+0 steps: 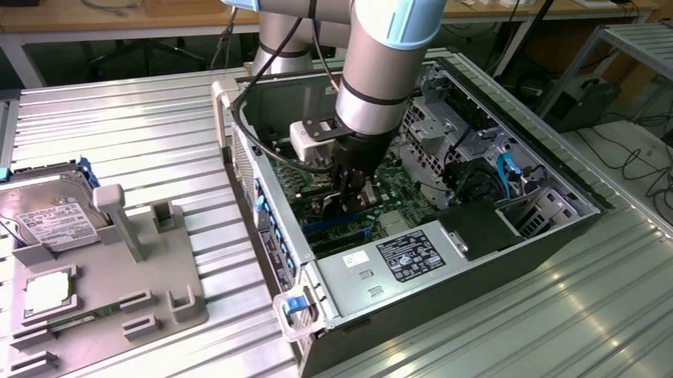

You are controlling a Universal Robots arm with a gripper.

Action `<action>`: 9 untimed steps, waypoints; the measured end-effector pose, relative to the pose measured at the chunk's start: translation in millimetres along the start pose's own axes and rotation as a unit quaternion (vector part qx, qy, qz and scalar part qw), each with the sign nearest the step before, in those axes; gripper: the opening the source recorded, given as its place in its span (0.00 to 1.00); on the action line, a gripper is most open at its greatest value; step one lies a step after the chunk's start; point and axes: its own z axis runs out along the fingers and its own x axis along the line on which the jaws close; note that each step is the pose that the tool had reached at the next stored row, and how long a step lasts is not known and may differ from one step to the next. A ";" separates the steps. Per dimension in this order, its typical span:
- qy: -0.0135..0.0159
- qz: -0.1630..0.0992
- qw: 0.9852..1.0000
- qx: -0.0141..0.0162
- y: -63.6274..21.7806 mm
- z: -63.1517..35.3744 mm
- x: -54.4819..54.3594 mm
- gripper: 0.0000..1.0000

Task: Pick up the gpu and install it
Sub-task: 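Insert the gpu into the slot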

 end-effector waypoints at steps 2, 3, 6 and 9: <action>0.000 0.000 1.000 -0.001 -0.1 3.1 0.0 0.27; 0.000 0.000 1.000 -0.001 -0.1 3.7 0.1 0.27; 0.000 0.000 1.000 -0.002 -0.1 5.1 0.1 0.27; 0.000 0.000 1.000 -0.002 -0.1 5.5 0.1 0.27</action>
